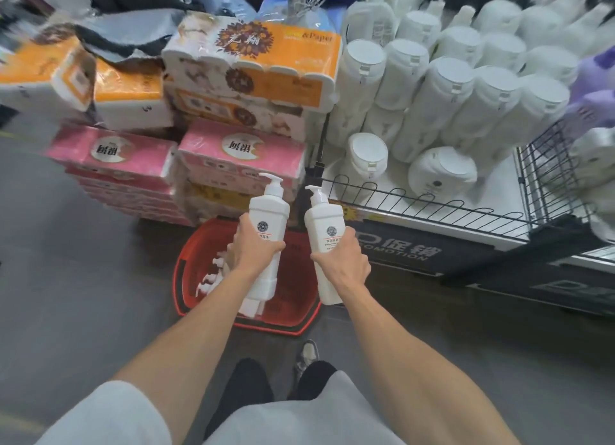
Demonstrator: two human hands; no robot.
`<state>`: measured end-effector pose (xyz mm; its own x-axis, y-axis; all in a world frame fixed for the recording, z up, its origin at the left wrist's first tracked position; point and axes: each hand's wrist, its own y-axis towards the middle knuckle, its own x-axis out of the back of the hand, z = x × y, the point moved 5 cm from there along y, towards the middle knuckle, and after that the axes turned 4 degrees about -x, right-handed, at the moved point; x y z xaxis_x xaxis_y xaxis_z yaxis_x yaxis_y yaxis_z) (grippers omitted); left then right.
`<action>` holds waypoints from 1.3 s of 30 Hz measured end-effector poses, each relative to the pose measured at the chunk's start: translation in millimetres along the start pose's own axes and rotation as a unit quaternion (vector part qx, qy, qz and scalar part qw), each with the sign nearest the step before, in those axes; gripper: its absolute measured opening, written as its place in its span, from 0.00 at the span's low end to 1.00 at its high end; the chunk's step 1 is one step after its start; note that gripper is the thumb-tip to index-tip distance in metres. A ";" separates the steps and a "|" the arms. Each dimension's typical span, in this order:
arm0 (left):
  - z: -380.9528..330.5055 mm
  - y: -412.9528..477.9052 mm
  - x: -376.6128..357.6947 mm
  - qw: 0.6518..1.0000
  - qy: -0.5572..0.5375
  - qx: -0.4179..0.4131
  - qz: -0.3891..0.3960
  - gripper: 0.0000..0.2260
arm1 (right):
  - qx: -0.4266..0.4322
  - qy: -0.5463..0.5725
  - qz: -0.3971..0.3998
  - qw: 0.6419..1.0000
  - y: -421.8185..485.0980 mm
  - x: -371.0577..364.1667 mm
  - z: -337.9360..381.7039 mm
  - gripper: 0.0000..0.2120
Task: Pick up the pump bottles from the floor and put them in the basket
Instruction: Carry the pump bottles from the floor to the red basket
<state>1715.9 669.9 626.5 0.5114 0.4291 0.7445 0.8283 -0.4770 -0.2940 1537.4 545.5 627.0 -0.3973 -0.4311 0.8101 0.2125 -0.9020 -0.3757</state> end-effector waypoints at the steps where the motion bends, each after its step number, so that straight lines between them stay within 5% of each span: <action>1: 0.6 2.5 0.1 1.000 -0.001 -0.001 0.003 0.31 | -0.003 0.002 -0.003 1.000 -0.3 -1.0 0.3 0.33; 18: 75.0 60.1 -24.0 0.994 -0.001 -0.068 0.086 0.33 | -0.111 0.043 -0.059 0.991 -9.4 -113.1 -0.8 0.34; 33: 193.6 139.5 -207.8 0.994 -0.016 -0.064 0.089 0.36 | -0.109 0.053 -0.069 0.990 95.1 -301.0 -84.3 0.39; 39: 230.7 168.6 -284.2 0.994 -0.031 -0.064 0.082 0.38 | -0.100 0.053 -0.136 0.984 135.9 -364.8 -109.9 0.38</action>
<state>1763.1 644.5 227.1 0.6533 0.3829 0.6531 0.6988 -0.6369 -0.3256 1613.1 577.6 230.9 -0.5086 -0.1634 0.8454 -0.0910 -0.9661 -0.2415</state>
